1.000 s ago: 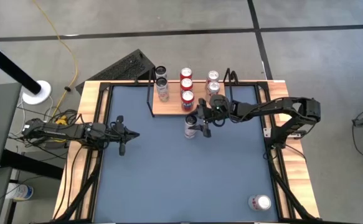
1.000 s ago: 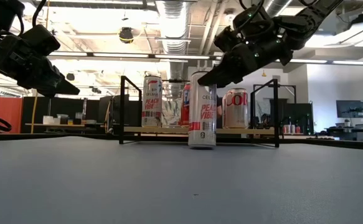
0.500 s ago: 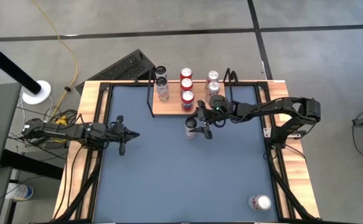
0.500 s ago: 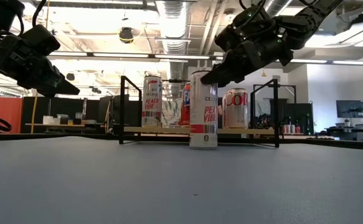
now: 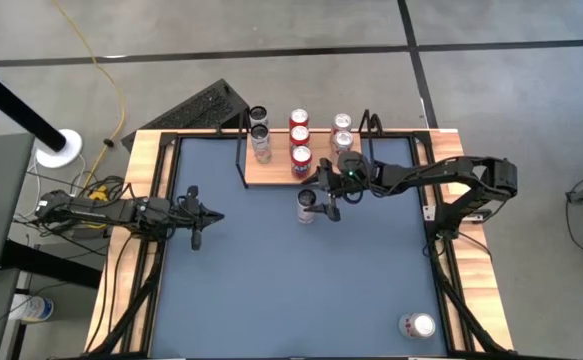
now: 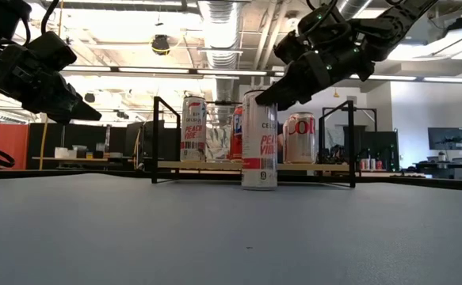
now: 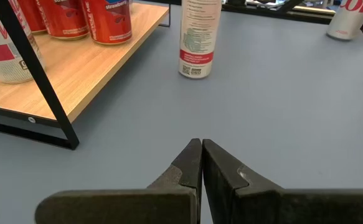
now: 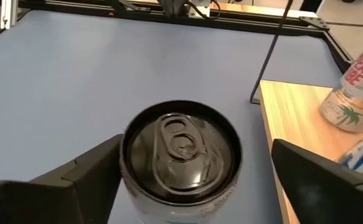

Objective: Place canned beverage on shelf
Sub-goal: Put the white-pink soda can on the shelf aligned with the other white-pink soda cans

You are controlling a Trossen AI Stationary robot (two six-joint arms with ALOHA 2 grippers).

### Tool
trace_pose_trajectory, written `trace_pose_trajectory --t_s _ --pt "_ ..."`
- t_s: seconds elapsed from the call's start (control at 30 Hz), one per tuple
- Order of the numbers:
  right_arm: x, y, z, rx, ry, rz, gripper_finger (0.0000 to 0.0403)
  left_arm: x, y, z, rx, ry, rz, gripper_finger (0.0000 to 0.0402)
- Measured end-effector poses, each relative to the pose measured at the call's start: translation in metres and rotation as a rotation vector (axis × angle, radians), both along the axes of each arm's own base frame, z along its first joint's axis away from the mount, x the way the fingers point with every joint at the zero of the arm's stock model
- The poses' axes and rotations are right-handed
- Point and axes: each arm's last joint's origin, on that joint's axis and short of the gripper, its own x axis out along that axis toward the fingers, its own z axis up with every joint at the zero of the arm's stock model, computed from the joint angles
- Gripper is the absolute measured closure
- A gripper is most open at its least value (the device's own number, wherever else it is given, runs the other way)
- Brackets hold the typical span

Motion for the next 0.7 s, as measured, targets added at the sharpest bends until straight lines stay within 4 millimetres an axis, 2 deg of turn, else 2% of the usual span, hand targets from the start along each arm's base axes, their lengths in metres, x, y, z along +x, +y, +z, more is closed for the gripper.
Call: trace_pose_trajectory --t_s 0.17,0.53,0.7 --pt "-0.004 0.001 0.006 -0.012 -0.001 0.006 0.0013 0.0 0.0 0.0 0.0 0.0 0.0 0.0402" --pt "-0.045 0.013 0.059 -0.023 -0.07 0.009 0.0017 0.0 0.0 0.0 0.0 0.0 0.0 0.0401" --pt "-0.051 0.016 0.062 0.017 0.048 0.065 0.0018 0.0 0.0 0.0 0.0 0.0 0.0 0.0401"
